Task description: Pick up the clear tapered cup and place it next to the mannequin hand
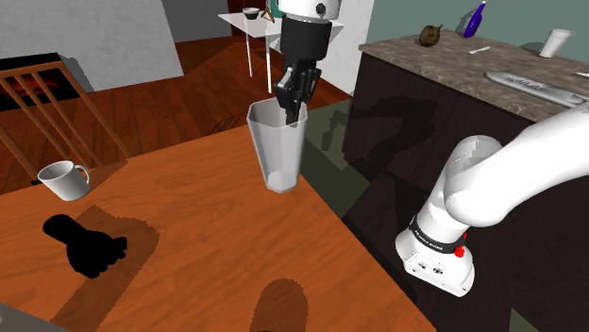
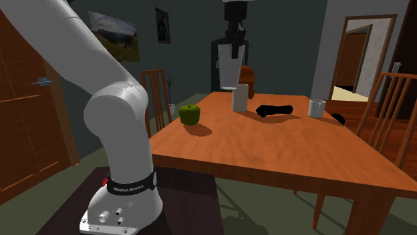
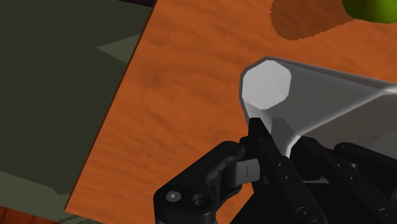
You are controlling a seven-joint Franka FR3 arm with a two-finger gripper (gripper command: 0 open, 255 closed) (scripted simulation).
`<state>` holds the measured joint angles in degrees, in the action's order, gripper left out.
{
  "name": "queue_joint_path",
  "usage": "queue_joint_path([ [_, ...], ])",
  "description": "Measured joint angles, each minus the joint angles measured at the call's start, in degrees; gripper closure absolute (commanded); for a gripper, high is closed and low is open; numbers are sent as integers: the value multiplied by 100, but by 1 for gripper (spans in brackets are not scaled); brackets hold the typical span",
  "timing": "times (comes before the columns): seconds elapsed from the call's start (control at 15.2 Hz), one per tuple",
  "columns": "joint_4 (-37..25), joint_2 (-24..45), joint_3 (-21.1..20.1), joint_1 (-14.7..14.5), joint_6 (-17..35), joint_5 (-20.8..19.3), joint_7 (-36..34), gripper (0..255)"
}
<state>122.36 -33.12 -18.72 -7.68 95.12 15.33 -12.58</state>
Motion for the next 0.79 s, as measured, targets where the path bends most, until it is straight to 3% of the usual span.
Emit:
queue_joint_path([
  [0.33, -603, 962, -411, 98, 405, -149, -336, 255],
  [0.79, -1707, 2574, -972, 162, 888, -736, -968, 255],
])
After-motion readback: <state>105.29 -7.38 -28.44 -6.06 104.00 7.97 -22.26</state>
